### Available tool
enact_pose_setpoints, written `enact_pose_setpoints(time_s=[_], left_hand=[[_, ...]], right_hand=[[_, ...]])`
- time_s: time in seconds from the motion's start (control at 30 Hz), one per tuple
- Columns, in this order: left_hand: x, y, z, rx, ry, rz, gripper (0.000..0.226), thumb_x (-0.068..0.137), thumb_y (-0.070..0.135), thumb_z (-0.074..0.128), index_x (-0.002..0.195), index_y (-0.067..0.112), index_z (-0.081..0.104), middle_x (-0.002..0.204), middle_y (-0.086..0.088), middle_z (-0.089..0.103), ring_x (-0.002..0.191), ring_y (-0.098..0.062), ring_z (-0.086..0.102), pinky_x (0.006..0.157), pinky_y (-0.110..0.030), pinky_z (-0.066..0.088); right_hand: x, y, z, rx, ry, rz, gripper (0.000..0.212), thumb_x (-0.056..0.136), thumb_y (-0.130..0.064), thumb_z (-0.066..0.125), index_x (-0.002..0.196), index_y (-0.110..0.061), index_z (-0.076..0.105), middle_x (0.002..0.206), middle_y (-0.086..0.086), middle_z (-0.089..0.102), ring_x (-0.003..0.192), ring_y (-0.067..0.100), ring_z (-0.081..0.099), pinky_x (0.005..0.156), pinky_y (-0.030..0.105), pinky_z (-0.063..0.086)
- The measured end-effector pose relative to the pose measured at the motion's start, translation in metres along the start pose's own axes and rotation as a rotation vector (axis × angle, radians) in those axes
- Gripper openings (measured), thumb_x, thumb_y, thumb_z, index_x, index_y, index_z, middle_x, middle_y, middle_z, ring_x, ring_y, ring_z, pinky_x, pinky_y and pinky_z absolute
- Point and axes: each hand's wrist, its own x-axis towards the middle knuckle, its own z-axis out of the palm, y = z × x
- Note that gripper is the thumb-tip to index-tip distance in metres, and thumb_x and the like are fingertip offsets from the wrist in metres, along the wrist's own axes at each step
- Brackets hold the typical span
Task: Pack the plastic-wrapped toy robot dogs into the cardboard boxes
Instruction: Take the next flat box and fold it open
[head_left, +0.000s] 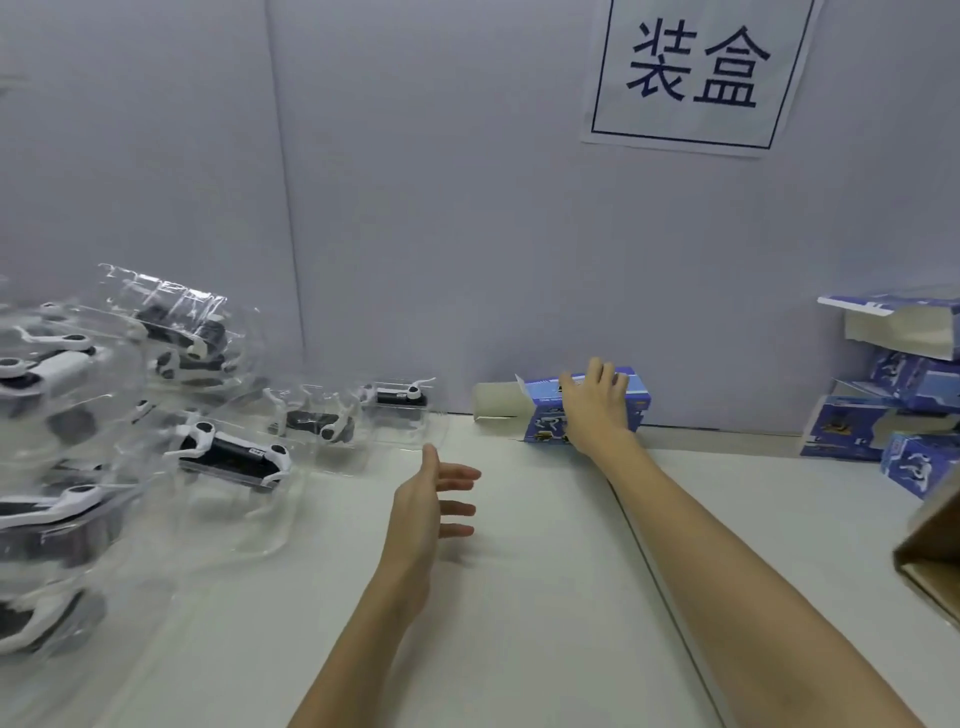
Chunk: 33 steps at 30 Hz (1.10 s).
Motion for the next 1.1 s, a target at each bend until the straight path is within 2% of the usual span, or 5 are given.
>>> enact_pose_setpoints(time_s=[0.23, 0.33, 0.5, 0.83, 1.1], left_hand=[[-0.006, 0.002, -0.002, 0.051, 0.016, 0.005, 0.043, 0.107, 0.047, 0.051, 0.099, 0.014, 0.077, 0.109, -0.007, 0.073, 0.088, -0.024, 0.070, 0.069, -0.034, 0.061], [-0.012, 0.007, 0.001, 0.071, -0.001, 0.070, 0.033, 0.094, 0.052, 0.066, 0.115, 0.027, 0.069, 0.122, -0.005, 0.067, 0.101, -0.019, 0.069, 0.071, -0.028, 0.062], [-0.023, 0.019, 0.010, 0.089, -0.151, 0.186, 0.073, 0.077, 0.075, 0.070, 0.141, 0.064, 0.037, 0.144, 0.011, 0.050, 0.129, -0.013, 0.058, 0.103, -0.043, 0.056], [-0.028, 0.027, 0.002, -0.119, -0.318, 0.308, 0.083, 0.091, 0.027, 0.077, 0.147, 0.068, 0.031, 0.140, 0.000, 0.063, 0.117, -0.027, 0.071, 0.083, -0.038, 0.064], [-0.034, 0.028, 0.007, -0.114, -0.364, 0.338, 0.038, 0.090, 0.040, 0.073, 0.120, 0.026, 0.055, 0.121, -0.008, 0.066, 0.105, -0.025, 0.074, 0.074, -0.035, 0.063]], right_hand=[[-0.033, 0.006, -0.002, 0.313, 0.158, -0.088, 0.066, 0.089, -0.037, 0.074, 0.140, -0.017, 0.036, 0.131, 0.005, 0.056, 0.121, 0.026, 0.053, 0.109, 0.043, 0.034], [-0.063, 0.017, -0.022, 0.860, 0.362, -0.091, 0.074, 0.086, -0.049, 0.079, 0.143, -0.018, 0.043, 0.124, 0.003, 0.056, 0.107, 0.023, 0.058, 0.088, 0.035, 0.046], [-0.131, 0.020, -0.069, 1.784, 0.057, -0.087, 0.075, 0.087, -0.049, 0.078, 0.144, -0.057, 0.030, 0.121, -0.001, 0.064, 0.095, 0.018, 0.078, 0.066, 0.029, 0.064], [-0.175, 0.001, -0.076, 1.846, -0.188, -0.179, 0.075, 0.084, -0.040, 0.073, 0.137, -0.072, 0.031, 0.132, -0.007, 0.061, 0.113, 0.020, 0.072, 0.075, 0.042, 0.066], [-0.179, 0.000, -0.079, 1.989, -0.002, -0.124, 0.011, 0.097, -0.039, 0.062, 0.106, -0.036, 0.057, 0.116, -0.003, 0.070, 0.106, 0.023, 0.075, 0.064, 0.027, 0.062]])
